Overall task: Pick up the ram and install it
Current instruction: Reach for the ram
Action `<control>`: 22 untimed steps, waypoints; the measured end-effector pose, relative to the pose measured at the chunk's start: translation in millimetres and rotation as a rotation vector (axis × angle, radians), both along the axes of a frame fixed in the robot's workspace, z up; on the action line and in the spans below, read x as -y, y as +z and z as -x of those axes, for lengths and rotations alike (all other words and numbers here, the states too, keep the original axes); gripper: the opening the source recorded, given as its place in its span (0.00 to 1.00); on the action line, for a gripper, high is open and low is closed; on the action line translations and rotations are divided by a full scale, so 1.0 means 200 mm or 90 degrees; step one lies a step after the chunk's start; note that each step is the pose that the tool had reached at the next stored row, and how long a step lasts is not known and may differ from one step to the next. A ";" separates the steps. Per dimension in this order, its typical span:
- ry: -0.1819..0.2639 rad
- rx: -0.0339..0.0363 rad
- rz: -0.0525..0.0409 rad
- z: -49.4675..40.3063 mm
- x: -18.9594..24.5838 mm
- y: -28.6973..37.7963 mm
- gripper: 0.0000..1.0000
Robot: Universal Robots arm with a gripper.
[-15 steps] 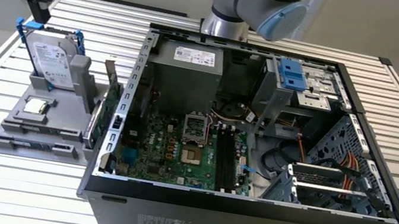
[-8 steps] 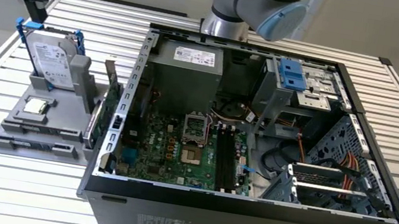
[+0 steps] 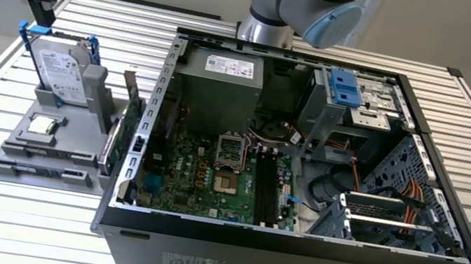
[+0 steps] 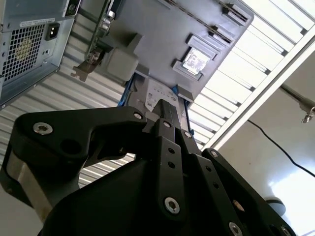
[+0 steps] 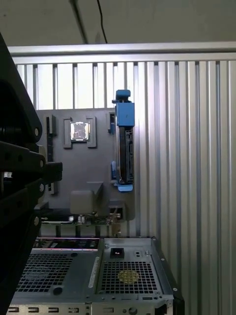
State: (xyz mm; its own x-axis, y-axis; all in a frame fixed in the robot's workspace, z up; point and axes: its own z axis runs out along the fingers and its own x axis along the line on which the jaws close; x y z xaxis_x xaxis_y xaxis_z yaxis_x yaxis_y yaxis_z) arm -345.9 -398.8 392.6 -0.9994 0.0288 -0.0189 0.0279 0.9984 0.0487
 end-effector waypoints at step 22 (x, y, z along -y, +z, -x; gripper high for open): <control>0.007 0.0000 0.0000 0.023 0.062 0.000 0.00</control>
